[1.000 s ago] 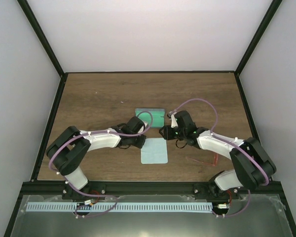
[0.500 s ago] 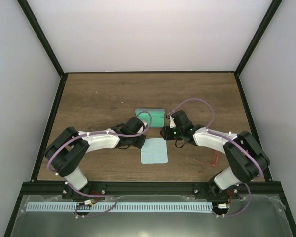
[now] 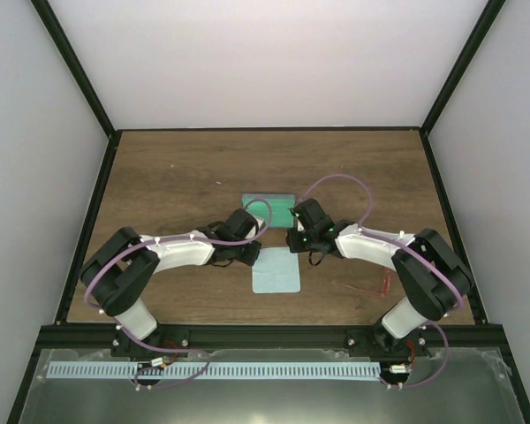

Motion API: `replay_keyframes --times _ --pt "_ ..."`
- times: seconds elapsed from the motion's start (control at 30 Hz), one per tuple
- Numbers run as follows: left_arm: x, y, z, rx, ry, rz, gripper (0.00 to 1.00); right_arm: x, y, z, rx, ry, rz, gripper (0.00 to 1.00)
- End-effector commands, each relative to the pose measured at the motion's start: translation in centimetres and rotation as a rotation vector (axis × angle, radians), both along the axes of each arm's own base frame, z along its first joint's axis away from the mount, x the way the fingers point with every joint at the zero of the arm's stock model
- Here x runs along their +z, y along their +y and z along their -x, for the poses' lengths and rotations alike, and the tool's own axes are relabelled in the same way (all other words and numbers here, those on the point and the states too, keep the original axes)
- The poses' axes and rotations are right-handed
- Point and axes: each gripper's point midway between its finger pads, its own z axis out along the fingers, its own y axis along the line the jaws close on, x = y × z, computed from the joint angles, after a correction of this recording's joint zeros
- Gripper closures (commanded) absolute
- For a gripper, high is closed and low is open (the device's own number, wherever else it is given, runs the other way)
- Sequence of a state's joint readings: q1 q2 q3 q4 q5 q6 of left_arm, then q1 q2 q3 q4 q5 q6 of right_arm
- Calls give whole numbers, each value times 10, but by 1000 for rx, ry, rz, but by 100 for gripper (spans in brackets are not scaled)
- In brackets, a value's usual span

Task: Organize the sunglasses
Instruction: Fold the glasses cleaning cloth at the center of the board.

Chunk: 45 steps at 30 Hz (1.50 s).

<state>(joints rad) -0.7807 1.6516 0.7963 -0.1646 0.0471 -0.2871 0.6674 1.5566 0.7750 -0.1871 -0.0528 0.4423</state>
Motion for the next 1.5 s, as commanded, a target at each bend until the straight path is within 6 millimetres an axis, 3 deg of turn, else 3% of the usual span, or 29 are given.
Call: replay_keyframes --times 0.0,0.1,1.07,1.47 --pt "13 -3 -1 3 -35 35 96 4 -2 -6 -21 -17 44 68" --pt "16 -2 -2 8 -45 42 96 0 0 -3 -12 -3 58 72" --pt "10 -5 0 -2 -23 41 96 -18 -1 -2 -24 19 202 72" --pt "10 -4 -1 2 -25 36 96 -24 0 2 -9 37 211 89"
